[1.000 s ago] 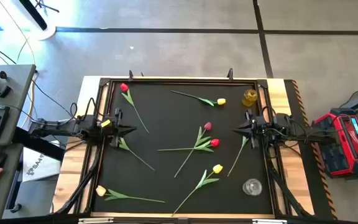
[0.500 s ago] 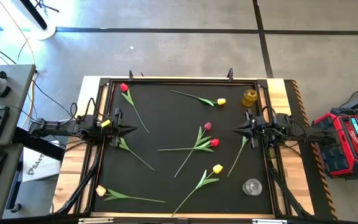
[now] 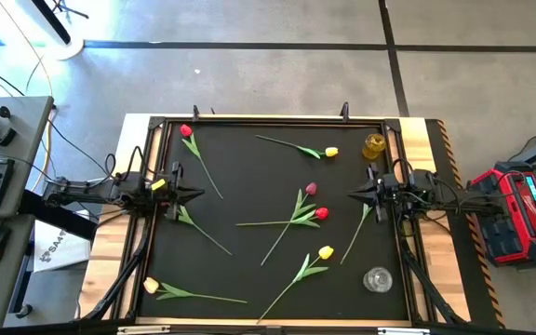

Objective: Sort flowers into vase by color

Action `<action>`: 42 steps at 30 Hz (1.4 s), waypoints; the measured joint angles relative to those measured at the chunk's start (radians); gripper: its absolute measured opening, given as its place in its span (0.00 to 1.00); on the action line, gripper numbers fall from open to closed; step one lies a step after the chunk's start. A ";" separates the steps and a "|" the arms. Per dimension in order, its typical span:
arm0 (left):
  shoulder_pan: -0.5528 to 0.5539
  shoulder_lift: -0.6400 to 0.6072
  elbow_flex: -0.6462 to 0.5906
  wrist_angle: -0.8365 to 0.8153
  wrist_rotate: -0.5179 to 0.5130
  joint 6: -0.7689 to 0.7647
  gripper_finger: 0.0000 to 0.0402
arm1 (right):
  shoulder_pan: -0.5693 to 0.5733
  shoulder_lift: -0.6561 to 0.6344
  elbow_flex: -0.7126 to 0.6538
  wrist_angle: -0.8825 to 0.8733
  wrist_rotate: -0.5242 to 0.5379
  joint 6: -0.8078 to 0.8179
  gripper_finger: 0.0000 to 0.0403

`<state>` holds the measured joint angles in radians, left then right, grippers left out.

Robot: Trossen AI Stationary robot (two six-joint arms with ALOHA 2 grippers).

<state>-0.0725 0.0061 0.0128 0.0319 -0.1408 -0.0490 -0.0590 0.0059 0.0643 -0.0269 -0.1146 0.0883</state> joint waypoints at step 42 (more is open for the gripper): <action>0.001 0.000 -0.001 0.044 -0.010 0.324 0.00 | 0.000 0.000 0.000 0.000 0.000 0.000 0.00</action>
<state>-0.0715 0.0059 0.0120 0.0758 -0.1509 0.2748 -0.0590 0.0059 0.0643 -0.0269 -0.1149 0.0883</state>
